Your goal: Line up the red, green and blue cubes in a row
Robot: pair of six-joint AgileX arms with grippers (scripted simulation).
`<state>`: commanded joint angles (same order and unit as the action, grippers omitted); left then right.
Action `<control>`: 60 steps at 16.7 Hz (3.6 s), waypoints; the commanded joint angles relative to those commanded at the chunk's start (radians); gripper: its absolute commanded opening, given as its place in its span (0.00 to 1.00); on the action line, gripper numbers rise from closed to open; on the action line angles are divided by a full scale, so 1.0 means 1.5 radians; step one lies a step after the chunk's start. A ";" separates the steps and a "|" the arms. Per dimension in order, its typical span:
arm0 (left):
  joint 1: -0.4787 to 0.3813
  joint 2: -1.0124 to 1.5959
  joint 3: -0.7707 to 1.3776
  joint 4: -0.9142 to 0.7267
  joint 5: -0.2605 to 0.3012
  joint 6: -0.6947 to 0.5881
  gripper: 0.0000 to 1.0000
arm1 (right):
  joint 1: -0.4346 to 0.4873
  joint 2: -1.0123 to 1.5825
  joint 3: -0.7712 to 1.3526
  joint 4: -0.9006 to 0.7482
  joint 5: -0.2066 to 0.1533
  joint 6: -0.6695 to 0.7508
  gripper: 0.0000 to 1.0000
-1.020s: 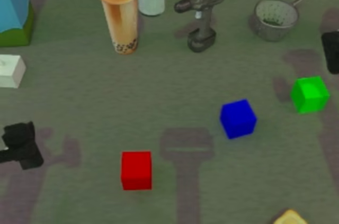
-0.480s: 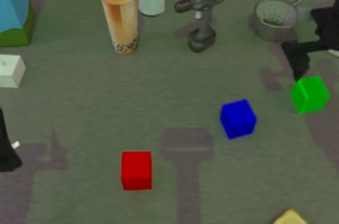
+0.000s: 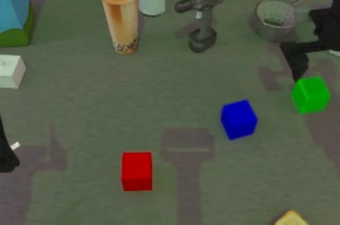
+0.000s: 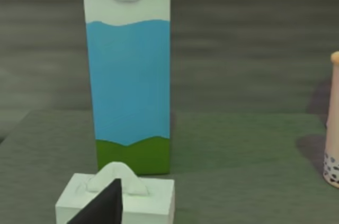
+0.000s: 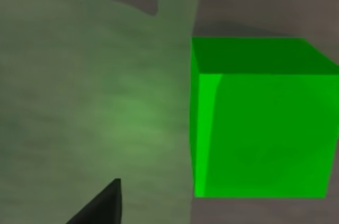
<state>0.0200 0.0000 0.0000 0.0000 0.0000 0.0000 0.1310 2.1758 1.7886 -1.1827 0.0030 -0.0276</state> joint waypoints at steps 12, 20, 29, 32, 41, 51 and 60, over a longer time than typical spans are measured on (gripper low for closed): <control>0.000 0.000 0.000 0.000 0.000 0.000 1.00 | 0.004 0.060 -0.117 0.177 0.000 0.002 1.00; 0.000 0.000 0.000 0.000 0.000 0.000 1.00 | 0.004 0.060 -0.117 0.177 0.000 0.002 0.47; 0.000 0.000 0.000 0.000 0.000 0.000 1.00 | 0.004 0.060 -0.117 0.177 0.000 0.002 0.00; 0.000 0.000 0.000 0.000 0.000 0.000 1.00 | 0.004 0.060 -0.117 0.177 0.000 0.002 0.00; 0.000 0.000 0.000 0.000 0.000 0.000 1.00 | 0.006 0.027 -0.049 0.071 0.000 0.002 0.00; 0.000 0.000 0.000 0.000 0.000 0.000 1.00 | 0.029 0.006 -0.016 0.019 0.000 0.026 0.00; 0.000 0.000 0.000 0.000 0.000 0.000 1.00 | 0.325 -0.042 -0.066 0.009 -0.002 0.408 0.00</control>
<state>0.0200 0.0000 0.0000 0.0000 0.0000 0.0000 0.6182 2.1135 1.6889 -1.1686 0.0005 0.5838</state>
